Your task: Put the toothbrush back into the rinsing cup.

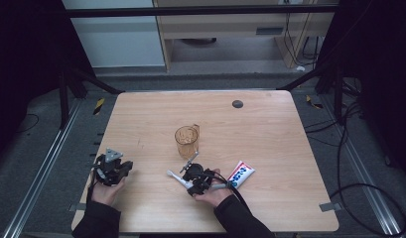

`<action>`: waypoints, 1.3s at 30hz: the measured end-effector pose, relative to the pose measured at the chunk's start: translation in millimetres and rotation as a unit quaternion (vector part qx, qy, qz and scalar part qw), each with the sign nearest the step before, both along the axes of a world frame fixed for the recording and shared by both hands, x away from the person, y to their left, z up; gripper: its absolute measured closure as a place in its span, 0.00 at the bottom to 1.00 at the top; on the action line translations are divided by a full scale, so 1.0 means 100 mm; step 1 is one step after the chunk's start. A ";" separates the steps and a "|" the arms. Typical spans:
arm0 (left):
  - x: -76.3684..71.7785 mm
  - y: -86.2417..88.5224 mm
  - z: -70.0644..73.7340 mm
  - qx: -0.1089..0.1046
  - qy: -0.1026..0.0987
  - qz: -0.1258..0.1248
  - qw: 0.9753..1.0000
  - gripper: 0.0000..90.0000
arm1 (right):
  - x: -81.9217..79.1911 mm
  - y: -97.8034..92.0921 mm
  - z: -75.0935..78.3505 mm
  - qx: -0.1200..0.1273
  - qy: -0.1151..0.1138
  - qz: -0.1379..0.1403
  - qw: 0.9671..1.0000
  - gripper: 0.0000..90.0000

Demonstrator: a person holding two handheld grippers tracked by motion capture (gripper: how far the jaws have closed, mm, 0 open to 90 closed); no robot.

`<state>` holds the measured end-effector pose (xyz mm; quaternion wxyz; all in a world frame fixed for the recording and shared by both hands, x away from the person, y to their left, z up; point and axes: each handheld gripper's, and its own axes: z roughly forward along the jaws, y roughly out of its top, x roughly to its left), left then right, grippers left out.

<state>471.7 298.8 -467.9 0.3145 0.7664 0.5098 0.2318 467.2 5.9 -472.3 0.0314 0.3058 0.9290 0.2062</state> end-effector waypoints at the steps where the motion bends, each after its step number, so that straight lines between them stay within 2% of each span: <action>1: 0.00 0.00 0.00 0.000 0.000 0.000 1.000 0.93 | 0.00 0.00 0.00 0.002 0.002 -0.002 1.000 0.75; 18: 0.00 0.00 0.00 -0.001 0.000 0.000 1.000 0.93 | -0.09 -0.12 0.27 0.058 -0.006 -0.001 0.998 0.75; 20: 0.00 0.00 0.00 -0.001 0.000 0.000 1.000 0.93 | -0.10 -0.14 0.32 0.068 -0.012 -0.005 0.998 0.75; 25: 0.00 0.00 0.00 -0.001 0.000 0.000 1.000 0.93 | -0.12 -0.22 0.48 0.109 -0.033 -0.016 0.993 0.75; 28: 0.00 0.00 0.00 0.000 0.000 0.000 1.000 0.93 | -0.12 -0.27 0.57 0.138 -0.055 -0.018 0.989 0.75; 31: 0.00 0.00 0.00 0.000 0.000 0.000 1.000 0.93 | -0.14 -0.32 0.66 0.183 -0.076 -0.027 0.980 0.75; 34: 0.00 0.00 0.00 0.000 0.000 0.000 1.000 0.93 | -0.15 -0.36 0.72 0.220 -0.105 -0.033 0.969 0.75; 35: 0.00 0.00 0.00 0.000 0.000 -0.001 1.000 0.93 | -0.16 -0.38 0.75 0.235 -0.114 -0.036 0.965 0.75; 36: 0.00 -0.01 0.00 0.000 0.000 0.000 1.000 0.93 | -0.16 -0.39 0.77 0.244 -0.121 -0.038 0.961 0.75; 39: 0.00 0.00 0.00 0.000 -0.001 -0.001 1.000 0.93 | -0.18 -0.42 0.83 0.279 -0.142 -0.045 0.949 0.75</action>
